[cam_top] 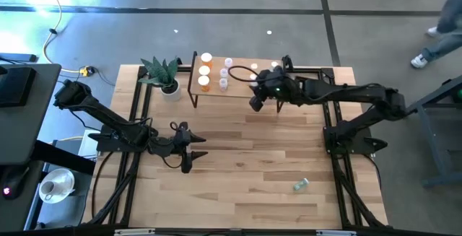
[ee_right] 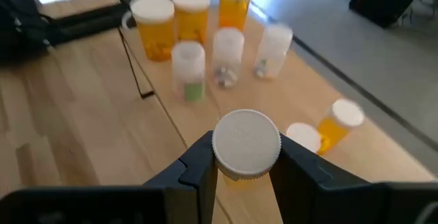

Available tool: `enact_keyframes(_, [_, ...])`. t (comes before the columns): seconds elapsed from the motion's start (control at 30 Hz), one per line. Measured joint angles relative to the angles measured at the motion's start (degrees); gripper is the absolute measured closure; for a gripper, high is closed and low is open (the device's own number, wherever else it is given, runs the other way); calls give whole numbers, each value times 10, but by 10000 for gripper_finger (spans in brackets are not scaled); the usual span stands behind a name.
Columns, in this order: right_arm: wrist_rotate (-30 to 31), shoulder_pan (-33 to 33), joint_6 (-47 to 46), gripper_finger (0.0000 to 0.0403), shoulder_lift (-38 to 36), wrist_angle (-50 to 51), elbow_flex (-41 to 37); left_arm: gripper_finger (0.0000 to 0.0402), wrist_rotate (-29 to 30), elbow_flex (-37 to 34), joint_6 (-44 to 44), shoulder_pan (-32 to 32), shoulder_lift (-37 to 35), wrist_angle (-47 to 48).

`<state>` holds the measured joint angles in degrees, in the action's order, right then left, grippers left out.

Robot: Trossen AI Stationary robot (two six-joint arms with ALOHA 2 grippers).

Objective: Pick and place medicine bottles onto shelf by color
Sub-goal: Put the small orange pill bottle aligned with the other small orange pill bottles on the shelf

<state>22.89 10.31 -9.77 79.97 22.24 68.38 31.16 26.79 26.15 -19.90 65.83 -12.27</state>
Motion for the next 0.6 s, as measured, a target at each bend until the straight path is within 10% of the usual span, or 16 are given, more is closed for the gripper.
enact_keyframes(0.6, [2,29,-67,298,73,18,0,161,0,0,1,0,0,0])
